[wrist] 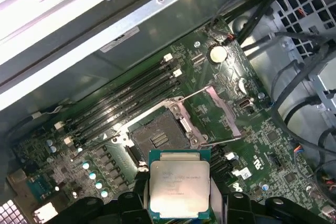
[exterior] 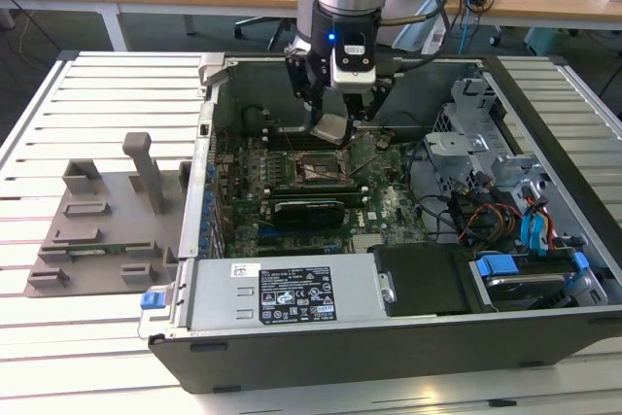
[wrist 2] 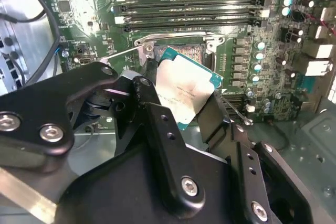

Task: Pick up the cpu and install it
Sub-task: 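Place the cpu into insertion slot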

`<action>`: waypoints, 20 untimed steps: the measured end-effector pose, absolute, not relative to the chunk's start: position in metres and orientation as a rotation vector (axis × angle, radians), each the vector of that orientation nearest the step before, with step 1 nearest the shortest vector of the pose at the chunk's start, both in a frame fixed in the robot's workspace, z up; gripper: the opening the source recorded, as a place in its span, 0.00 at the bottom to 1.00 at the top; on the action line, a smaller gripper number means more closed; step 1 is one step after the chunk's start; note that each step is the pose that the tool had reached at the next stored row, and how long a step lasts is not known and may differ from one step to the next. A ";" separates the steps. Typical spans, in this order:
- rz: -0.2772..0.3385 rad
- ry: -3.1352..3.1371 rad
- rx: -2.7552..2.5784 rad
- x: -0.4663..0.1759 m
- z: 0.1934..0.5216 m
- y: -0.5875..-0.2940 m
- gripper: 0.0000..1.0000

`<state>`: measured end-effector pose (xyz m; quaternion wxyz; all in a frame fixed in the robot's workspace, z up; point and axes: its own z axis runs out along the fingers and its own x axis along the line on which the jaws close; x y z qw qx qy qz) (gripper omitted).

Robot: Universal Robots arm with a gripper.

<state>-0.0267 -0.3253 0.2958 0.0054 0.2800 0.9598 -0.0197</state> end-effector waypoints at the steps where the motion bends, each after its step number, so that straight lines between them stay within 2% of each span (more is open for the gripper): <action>1: -0.062 2.998 0.901 -0.027 0.296 -0.325 0.55; 20: -0.064 2.859 1.288 -0.027 0.296 -0.325 0.55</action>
